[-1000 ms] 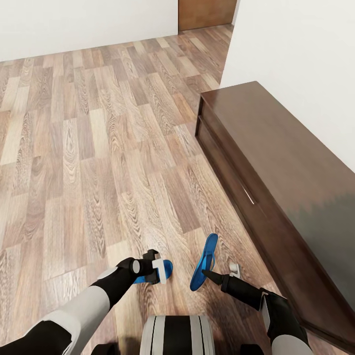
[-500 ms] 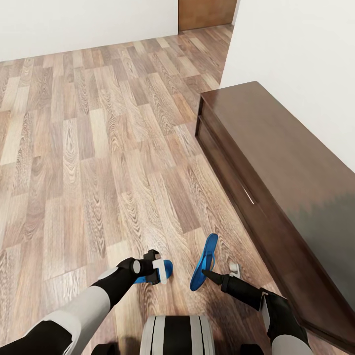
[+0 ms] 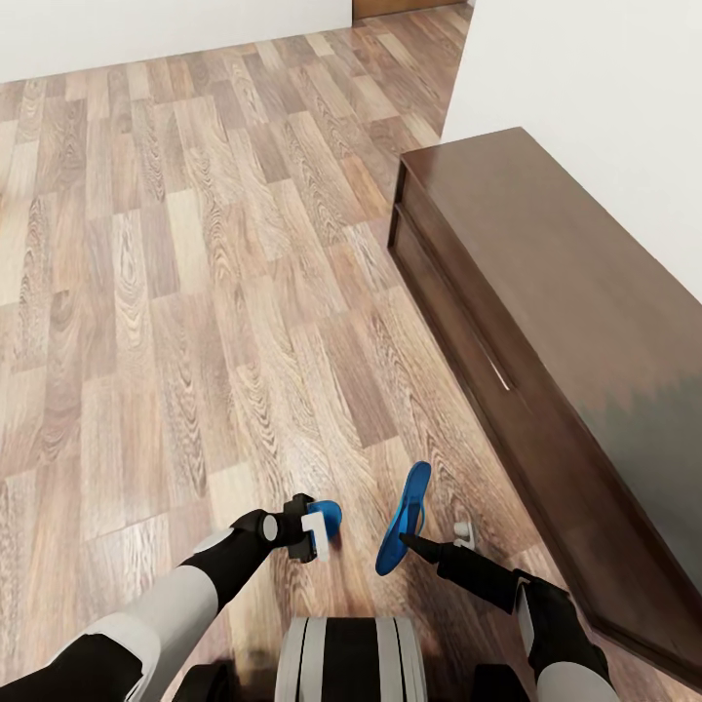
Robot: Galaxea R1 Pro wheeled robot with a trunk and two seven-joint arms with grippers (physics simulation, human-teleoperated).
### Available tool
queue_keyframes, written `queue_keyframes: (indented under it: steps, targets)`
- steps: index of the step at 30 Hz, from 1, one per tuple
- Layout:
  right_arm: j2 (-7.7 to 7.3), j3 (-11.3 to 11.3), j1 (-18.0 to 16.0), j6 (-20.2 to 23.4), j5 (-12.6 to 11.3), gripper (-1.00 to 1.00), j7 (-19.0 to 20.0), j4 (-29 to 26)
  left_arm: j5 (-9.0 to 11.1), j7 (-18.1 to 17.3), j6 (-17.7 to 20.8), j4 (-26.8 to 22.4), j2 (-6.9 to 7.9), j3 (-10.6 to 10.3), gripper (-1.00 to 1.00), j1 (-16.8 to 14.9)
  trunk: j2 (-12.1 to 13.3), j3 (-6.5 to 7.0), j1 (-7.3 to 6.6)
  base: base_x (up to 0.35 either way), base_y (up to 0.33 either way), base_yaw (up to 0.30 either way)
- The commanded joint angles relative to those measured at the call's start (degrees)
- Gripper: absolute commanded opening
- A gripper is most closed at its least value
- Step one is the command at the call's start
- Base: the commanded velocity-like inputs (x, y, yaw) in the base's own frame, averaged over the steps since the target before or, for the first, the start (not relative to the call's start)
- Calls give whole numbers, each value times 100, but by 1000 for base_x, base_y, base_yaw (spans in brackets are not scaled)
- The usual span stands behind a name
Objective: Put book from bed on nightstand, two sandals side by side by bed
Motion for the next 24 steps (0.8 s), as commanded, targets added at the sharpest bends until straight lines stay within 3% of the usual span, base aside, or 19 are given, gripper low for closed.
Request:
queue_keyframes:
  steps: [1,24]
  targets:
    - [9,-40,-8,79,48,-100,52,-10,-56,-15,-14,-8,1,-3,100,1,-2,-4,-1,0,0,0]
    - [9,-40,-8,77,49,-100,52,-9,-54,-15,-14,-8,54,5,100,1,-2,-4,-1,0,0,0]
